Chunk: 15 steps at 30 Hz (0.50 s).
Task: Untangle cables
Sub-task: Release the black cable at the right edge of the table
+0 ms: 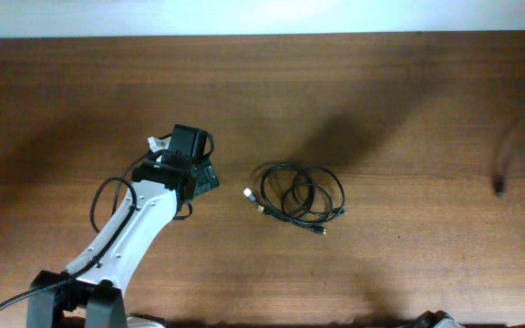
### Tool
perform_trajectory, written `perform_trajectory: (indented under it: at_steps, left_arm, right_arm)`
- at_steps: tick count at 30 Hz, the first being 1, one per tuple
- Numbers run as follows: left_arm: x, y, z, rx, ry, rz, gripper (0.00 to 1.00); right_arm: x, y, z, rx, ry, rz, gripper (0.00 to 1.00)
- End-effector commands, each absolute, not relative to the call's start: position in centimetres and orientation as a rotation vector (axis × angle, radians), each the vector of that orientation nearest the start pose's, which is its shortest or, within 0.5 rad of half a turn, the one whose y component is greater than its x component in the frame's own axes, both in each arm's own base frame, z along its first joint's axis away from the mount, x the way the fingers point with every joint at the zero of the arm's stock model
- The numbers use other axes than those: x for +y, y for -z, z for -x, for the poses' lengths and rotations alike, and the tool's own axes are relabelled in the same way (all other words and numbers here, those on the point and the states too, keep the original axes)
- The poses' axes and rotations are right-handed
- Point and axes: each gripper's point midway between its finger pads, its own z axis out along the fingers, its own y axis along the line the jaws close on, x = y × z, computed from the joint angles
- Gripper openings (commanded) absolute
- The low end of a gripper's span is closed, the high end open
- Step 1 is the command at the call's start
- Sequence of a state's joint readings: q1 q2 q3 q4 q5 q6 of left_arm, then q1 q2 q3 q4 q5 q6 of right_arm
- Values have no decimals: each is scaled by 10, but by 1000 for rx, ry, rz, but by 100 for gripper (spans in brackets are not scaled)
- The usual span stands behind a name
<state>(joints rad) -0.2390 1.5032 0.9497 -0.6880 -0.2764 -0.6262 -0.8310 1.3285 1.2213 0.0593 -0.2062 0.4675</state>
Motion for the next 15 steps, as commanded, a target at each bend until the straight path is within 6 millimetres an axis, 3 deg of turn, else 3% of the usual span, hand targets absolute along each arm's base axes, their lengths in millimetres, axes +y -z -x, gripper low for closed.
perform_trajectory:
  at_steps: [1, 4, 8, 12, 13, 15]
  left_arm:
    - [-29, -71, -320, 2663, -155, 602, 99]
    - [-29, -71, -320, 2663, -155, 602, 99]
    - [-29, -71, -320, 2663, -155, 602, 99]
    - [-29, -71, -320, 2663, -155, 602, 99]
    - [-29, -71, -320, 2663, -155, 602, 99]
    - [-29, -71, -320, 2663, -155, 602, 99]
  right_arm:
    - [-326, -393, -322, 1368, 210, -865, 4]
    - [-337, -365, -332, 1425, 202, -904, 4]
    - [-352, -306, -342, 1576, 229, -960, 4]
    - [-358, -267, -347, 1657, 208, -1024, 5]
    - [-359, -264, -347, 1664, 205, -1029, 15]
    - [-358, -259, -346, 1679, 201, -1040, 50]
